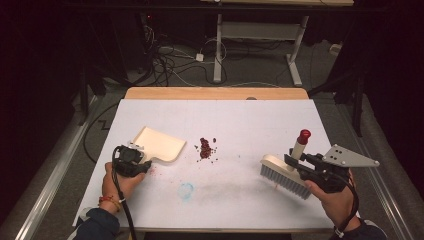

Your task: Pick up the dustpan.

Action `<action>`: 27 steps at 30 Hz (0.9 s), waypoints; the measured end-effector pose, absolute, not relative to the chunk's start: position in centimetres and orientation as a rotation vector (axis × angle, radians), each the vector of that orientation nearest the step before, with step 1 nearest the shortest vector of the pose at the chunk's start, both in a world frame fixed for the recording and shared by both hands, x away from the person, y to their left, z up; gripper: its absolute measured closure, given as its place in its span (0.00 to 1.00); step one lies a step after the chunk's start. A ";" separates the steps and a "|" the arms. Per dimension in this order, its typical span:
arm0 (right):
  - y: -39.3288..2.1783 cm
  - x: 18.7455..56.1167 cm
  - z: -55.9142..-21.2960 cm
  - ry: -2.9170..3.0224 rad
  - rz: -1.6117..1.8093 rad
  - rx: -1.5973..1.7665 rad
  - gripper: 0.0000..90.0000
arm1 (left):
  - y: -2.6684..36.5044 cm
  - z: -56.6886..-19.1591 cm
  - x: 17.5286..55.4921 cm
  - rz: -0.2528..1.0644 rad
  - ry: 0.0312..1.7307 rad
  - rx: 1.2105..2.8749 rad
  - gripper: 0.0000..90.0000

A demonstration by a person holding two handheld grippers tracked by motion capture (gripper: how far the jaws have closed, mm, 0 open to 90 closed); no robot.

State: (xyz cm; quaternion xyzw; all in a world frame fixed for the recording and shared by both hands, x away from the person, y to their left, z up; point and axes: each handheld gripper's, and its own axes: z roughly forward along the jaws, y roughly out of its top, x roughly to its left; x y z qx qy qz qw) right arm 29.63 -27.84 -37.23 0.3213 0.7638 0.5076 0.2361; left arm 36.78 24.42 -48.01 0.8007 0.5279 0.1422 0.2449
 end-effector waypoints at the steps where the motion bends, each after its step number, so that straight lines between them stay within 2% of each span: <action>1: -27.8 29.6 -37.2 2.098 1.386 0.879 0.78 | 24.4 -48.0 36.8 0.388 1.441 2.186 0.71; 17: -28.4 30.2 -37.8 2.085 1.370 0.917 0.78 | 25.6 -44.7 33.8 0.470 1.354 2.195 0.71; 27: -28.2 30.5 -37.9 2.087 1.367 0.921 0.78 | 25.0 -44.2 31.5 0.425 1.272 2.266 0.71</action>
